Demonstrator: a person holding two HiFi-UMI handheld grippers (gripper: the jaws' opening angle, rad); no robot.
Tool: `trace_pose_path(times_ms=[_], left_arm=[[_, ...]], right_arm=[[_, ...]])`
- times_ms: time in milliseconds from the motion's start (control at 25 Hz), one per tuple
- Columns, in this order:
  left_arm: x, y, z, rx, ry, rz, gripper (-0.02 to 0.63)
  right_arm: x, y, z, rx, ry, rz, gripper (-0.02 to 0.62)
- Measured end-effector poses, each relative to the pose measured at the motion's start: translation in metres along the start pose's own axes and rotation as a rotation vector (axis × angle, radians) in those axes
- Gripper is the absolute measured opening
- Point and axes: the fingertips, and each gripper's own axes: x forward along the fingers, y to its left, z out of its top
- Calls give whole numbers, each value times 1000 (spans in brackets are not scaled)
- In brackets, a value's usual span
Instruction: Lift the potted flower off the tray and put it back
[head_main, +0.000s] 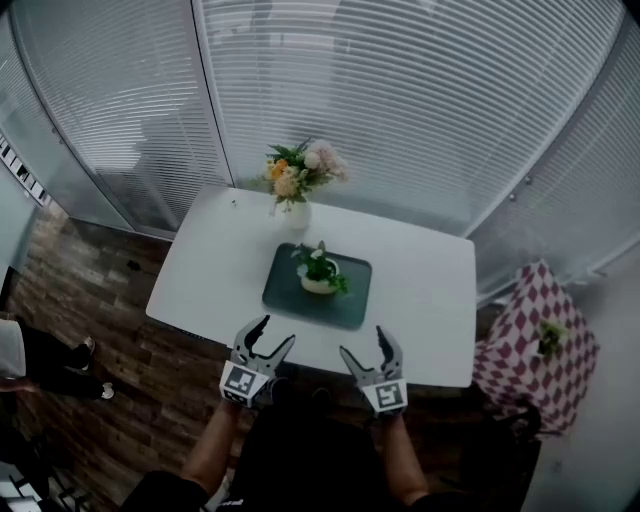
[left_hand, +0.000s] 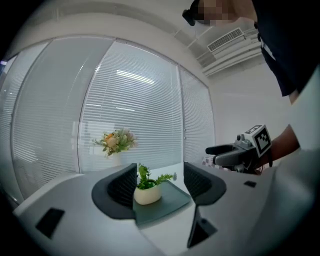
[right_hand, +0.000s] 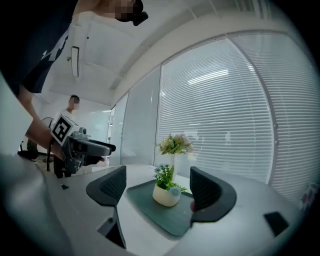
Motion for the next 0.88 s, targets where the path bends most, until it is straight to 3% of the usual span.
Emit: trace_pose_path(times_ms=[200,480,680,880], left_arm=[[-20,9,27,-63,-57,46,282],[-37,22,39,-99,-82,74,282],[-41,26,41,-97,-94,68,281],[-41,28,49,-72,-104,65,275]], right_arm=[[-11,7,25,-3,-62,-68,376],[-21,12,34,-31,-35,-149,376],[-21,18,38,-30,-5,-172,376],[-23,21,45,-39,-52,-190,366]])
